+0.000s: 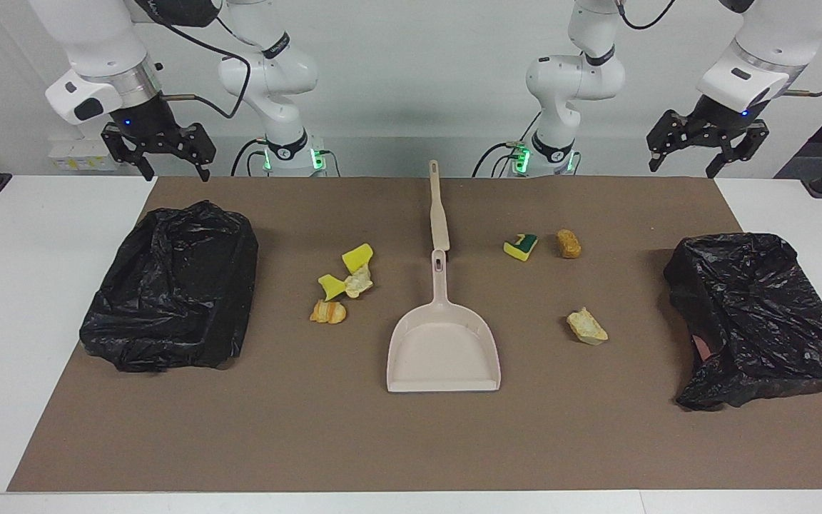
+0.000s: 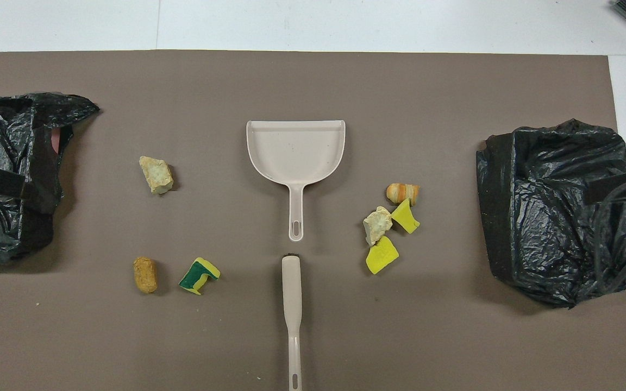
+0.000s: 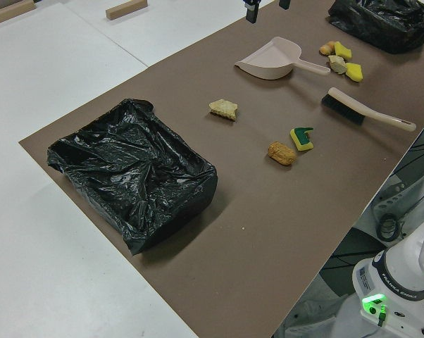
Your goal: Sweep and dump trash in bin
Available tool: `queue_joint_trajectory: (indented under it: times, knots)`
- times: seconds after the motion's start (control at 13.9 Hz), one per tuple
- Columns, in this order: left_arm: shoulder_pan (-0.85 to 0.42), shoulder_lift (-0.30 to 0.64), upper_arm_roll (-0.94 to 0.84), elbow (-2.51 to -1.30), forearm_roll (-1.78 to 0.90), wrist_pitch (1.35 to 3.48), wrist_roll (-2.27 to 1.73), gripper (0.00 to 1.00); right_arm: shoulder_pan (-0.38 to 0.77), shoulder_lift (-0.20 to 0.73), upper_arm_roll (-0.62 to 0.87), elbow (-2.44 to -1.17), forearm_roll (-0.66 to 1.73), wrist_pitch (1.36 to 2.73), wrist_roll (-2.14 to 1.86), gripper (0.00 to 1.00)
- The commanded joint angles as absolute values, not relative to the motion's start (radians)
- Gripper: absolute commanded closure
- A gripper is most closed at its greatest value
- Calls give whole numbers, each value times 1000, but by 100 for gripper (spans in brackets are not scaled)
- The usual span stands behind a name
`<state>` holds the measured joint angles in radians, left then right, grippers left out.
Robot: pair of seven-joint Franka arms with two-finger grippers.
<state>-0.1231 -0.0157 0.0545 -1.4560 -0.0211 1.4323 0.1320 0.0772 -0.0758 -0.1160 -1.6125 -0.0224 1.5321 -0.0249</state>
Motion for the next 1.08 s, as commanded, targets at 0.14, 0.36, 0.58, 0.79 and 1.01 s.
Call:
queue_joint_trajectory:
  times: [0.14,0.36,0.58,0.79,1.01]
  knots:
    - [-114,-28,48,-1459,-12,1413,132,0,78,-95,-120,-1617,-11,1516,-43,0]
    - [-120,-26,46,-1459,-12,1427,126,0,78,-97,-120,-1618,-11,1513,-41,0]
    - [-123,-29,46,-1463,-14,1414,126,0,80,-97,-120,-1618,-11,1513,-38,0]
    - [-123,-48,46,-1489,-14,1419,126,0,80,-97,-120,-1618,-11,1513,-37,0]
    - [-127,-55,44,-1505,-14,1427,124,0,80,-101,-120,-1626,-11,1514,-37,0]
